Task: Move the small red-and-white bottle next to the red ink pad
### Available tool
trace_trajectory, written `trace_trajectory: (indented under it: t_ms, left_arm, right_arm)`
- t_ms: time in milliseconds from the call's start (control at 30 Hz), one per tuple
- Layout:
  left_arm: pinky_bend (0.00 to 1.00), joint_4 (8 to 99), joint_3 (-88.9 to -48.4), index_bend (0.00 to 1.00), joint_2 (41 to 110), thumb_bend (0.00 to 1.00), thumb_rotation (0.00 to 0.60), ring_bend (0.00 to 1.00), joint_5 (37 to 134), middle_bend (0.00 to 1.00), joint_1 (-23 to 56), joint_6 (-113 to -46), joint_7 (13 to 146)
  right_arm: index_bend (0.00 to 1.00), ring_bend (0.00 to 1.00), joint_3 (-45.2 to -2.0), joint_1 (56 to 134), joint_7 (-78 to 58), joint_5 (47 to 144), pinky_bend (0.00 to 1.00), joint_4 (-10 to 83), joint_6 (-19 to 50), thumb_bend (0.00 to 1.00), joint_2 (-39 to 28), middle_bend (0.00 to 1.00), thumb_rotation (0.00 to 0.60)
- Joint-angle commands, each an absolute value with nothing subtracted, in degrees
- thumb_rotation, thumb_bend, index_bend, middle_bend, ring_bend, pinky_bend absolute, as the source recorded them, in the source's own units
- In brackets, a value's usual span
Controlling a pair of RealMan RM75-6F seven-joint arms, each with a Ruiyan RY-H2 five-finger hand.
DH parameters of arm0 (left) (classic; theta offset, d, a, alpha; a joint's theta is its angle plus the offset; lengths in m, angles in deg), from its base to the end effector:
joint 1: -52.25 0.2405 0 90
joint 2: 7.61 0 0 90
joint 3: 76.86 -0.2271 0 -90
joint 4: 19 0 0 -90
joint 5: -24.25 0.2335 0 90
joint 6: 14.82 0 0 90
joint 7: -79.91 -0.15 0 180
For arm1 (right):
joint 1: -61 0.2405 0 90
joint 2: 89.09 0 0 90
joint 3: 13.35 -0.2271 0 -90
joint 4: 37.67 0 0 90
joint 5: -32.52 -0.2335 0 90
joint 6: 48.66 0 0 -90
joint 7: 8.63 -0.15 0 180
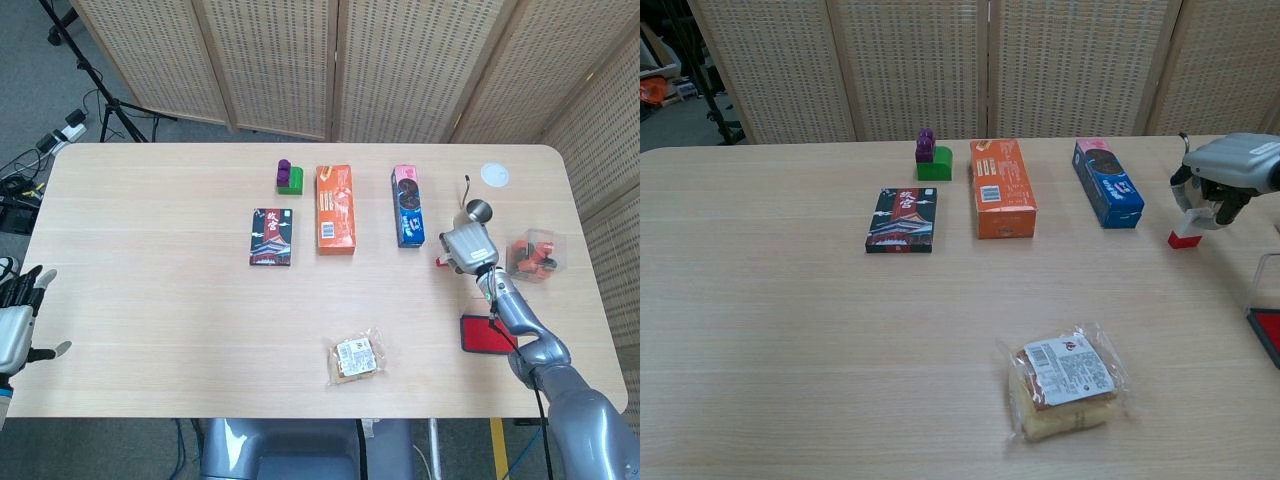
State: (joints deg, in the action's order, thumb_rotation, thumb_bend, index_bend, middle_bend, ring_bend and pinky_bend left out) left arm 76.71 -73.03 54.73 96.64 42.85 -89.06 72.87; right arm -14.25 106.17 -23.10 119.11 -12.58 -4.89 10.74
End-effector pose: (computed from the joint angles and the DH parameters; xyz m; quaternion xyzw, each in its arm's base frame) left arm -0.3096 0.2092 0.1166 -0.5898 -0.4430 -0.2979 0.6059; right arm -0.2830 -0.4347 0.0127 0.7790 -0.2786 0.2214 0.5163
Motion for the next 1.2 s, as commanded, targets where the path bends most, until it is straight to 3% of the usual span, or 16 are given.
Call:
trace_trajectory:
  t_ms: [33, 367, 633, 933, 1200]
  left_arm:
    - [0.00, 76.74, -73.02, 0.00, 54.69, 0.00, 0.600, 0.00, 96.64, 0.00, 42.85, -89.06, 72.96]
    - [0.00, 76.90, -73.27, 0.00, 54.57, 0.00, 0.600, 0.00, 97.18, 0.00, 42.85, -89.07, 73.13]
    - [0.00, 77.36, -73.95, 0.00, 54.05, 0.00, 0.600, 0.00, 99.21, 0.00, 43.19, -89.82, 73.94]
    - [0.00, 77.97, -74.82, 0.00, 53.33, 0.00, 0.600, 0.00, 101.97, 0.00, 43.97, -91.39, 75.22]
    - [0.00, 78.42, -75.40, 0.00, 53.12, 0.00, 0.600, 0.00, 103.71, 0.00, 44.55, -92.61, 75.49]
  right_arm:
    - [0.58, 1.00, -14.39, 106.03, -23.20, 118.88, 1.00, -12.55, -5.05, 0.41, 10.86, 1.00, 0.600]
    - [0.58, 1.00, -15.53, 105.62, -23.74, 119.05, 1.00, -5.59, 0.04, 0.47, 6.09, 1.00, 0.600]
    - [0.58, 1.00, -16.84, 103.29, -19.15, 119.28, 1.00, 16.43, 7.12, 0.52, -9.19, 1.00, 0.600]
    - [0.59, 1.00, -15.29, 98.34, -8.11, 120.12, 1.00, 40.58, 12.26, 0.52, -25.77, 1.00, 0.600]
    - [0.59, 1.00, -11.15, 93.01, -1.19, 124.63, 1.00, 45.63, 17.30, 0.56, -29.63, 1.00, 0.600]
